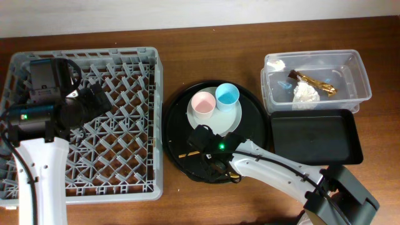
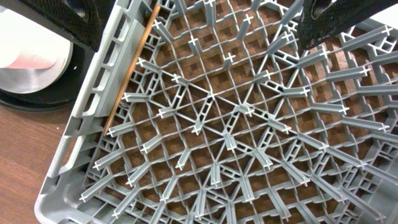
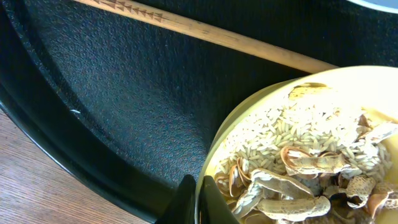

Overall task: Sort waste into correct bins and load items into the dishwasher rack
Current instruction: 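Grasp the yellow bowl rim with the right gripper, then tip the yellow bowl over the black tray to empty food scraps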

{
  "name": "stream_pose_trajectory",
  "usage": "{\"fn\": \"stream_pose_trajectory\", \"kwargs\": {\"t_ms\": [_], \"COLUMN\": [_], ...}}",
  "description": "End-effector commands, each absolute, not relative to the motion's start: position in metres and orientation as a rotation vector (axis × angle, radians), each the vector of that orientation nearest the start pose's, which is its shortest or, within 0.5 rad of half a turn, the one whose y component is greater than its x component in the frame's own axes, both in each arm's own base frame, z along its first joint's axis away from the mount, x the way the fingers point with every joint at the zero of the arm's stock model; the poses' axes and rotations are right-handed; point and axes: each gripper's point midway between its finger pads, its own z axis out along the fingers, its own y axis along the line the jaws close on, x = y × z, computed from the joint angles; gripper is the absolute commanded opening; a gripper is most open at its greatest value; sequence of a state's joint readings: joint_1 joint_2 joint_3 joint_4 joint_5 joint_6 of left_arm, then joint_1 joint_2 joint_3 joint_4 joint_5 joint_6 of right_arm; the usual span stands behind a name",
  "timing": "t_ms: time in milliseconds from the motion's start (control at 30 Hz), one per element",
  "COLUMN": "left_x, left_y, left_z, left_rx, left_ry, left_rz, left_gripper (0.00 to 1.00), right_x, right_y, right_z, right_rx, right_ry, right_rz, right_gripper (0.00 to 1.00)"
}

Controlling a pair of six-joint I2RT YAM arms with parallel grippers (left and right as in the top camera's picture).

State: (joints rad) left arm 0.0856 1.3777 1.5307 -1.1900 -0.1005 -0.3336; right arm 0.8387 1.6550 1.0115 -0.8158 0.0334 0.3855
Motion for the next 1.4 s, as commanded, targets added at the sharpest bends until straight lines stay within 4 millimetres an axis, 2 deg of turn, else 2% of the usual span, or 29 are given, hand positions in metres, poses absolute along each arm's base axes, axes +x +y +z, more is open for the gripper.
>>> {"fn": "stream_pose_trajectory", "kwargs": {"t_ms": [0, 100, 200, 267, 367, 433, 533, 567, 633, 667, 733, 767, 900, 1067, 1167, 1233, 1367], "left_x": [0.323, 0.323, 0.323, 0.323, 0.323, 0.323, 0.323, 0.323, 0.323, 0.323, 0.323, 0.323, 0.323, 0.323, 0.323, 0.323, 0.323], "left_y": [0.045, 0.045, 0.045, 0.045, 0.045, 0.045, 0.045, 0.045, 0.045, 0.045, 0.045, 0.045, 0.045, 0.045, 0.045, 0.045, 0.045], "left_z": [0.264, 0.264, 0.264, 0.265, 0.265, 0.264, 0.264, 0.264, 0.264, 0.264, 0.264, 0.265, 0.264, 0.264, 0.264, 0.264, 0.264], "left_rx": [-0.587, -0.587, -0.587, -0.587, -0.587, -0.587, -0.587, -0.587, -0.587, -0.587, -0.587, -0.587, -0.587, -0.587, -0.587, -0.587, -0.587], "left_ry": [2.515, 2.515, 2.515, 2.514, 2.514, 2.515, 2.515, 2.515, 2.515, 2.515, 2.515, 2.514, 2.515, 2.515, 2.515, 2.515, 2.515], "left_rz": [0.027, 0.027, 0.027, 0.027, 0.027, 0.027, 0.027, 0.027, 0.027, 0.027, 0.027, 0.026, 0.026, 0.027, 0.027, 0.027, 0.027], "left_gripper": [1.00, 0.99, 0.99, 0.99, 0.99, 0.99, 0.99, 0.99, 0.99, 0.99, 0.99, 0.99, 0.99, 0.99, 0.99, 0.99, 0.99], "right_x": [0.203, 0.211, 0.220, 0.225, 0.246, 0.259, 0.281, 0.289, 0.296, 0.302, 0.307, 0.309, 0.314, 0.311, 0.311, 0.307, 0.298], "right_y": [0.220, 0.226, 0.221, 0.206, 0.168, 0.152, 0.120, 0.102, 0.084, 0.058, 0.028, 0.020, 0.004, -0.022, -0.044, -0.046, -0.054], "right_z": [0.034, 0.059, 0.084, 0.099, 0.132, 0.149, 0.179, 0.188, 0.190, 0.189, 0.189, 0.188, 0.185, 0.175, 0.160, 0.159, 0.155], "right_rx": [-0.692, -0.678, -0.661, -0.620, -0.468, -0.393, -0.223, -0.163, -0.097, 0.012, 0.140, 0.161, 0.227, 0.245, 0.341, 0.363, 0.388], "right_ry": [2.957, 2.907, 2.852, 2.858, 2.875, 2.870, 2.847, 2.839, 2.838, 2.846, 2.855, 2.859, 2.855, 2.723, 2.596, 2.449, 2.296], "right_rz": [0.047, 0.085, 0.065, -0.002, -0.125, -0.131, -0.123, -0.131, -0.145, -0.164, -0.157, -0.123, 0.260, 0.657, 0.800, 0.982, 1.105], "right_gripper": [0.04, 0.04, 0.04, 0.04, 0.04, 0.04, 0.04, 0.04, 0.04, 0.04, 0.04, 0.04, 0.04, 0.04, 0.04, 0.04, 0.04]}}
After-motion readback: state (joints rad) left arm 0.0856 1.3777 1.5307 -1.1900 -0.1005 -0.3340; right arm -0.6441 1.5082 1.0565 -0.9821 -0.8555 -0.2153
